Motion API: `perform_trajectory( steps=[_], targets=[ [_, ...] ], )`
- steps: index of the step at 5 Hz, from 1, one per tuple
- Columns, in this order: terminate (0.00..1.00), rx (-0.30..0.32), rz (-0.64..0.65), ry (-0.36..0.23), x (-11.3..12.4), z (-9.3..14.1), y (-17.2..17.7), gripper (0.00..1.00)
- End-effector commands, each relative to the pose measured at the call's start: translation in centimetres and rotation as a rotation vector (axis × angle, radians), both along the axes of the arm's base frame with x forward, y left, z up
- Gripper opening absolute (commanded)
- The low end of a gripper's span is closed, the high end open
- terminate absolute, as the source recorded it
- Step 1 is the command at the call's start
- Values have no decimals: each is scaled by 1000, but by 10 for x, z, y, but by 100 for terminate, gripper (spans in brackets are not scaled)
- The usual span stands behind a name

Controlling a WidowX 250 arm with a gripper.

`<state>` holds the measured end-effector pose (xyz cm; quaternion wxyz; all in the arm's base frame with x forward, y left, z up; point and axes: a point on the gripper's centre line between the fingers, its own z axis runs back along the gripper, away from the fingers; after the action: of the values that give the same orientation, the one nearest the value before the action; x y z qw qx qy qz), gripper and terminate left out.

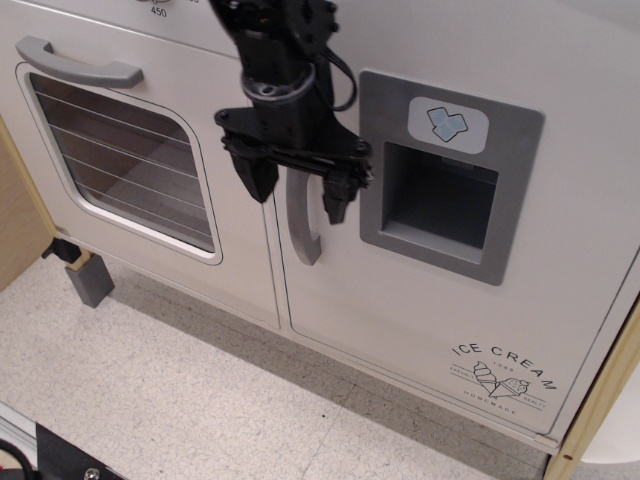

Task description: Open fridge

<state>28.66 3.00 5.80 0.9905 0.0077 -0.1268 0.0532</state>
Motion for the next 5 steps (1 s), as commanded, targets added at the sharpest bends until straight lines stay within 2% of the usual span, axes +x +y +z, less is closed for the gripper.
perform_trajectory(
  steps=[1, 2, 3, 5],
  targets=[
    [0, 69, -46, -99, 11, -4, 18, 100],
    [0, 102, -106, -148, 14, -15, 16, 100],
    [0, 85, -125, -150, 18, -24, 10, 100],
    [0, 87, -105, -217, 23, -32, 5, 100]
  ],
)
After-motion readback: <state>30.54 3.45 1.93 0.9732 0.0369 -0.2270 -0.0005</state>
